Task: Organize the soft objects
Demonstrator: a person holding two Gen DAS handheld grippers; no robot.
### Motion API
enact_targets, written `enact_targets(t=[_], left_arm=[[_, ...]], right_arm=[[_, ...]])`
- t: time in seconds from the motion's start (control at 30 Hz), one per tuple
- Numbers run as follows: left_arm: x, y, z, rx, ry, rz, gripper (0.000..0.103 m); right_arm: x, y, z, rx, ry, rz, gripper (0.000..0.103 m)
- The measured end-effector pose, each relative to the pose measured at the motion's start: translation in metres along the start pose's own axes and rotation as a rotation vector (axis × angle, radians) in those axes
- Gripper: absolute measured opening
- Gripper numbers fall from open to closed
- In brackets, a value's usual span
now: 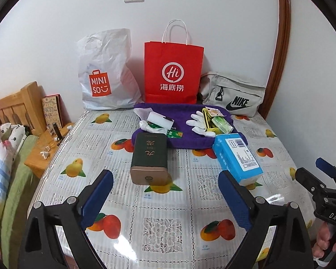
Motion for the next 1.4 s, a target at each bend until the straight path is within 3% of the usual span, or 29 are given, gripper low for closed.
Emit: enact_targets(t=[1.4], left_arm=[[0.022,0.002,0.003,0.003,-0.016,0.030,0.095]], right_arm=[[0.016,0.010,0.005,-0.018,-0.006,0.011,0.102]])
Point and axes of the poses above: each gripper's, at about its wrist camera, not at the fingertips, and x roughly against the way its jaws point, z to its right, y to its underside, the point moved 3 cm from there along -x, roughly the way its jaws point, and after that the axes turned 4 degrees about z, right-handed, at the moved point
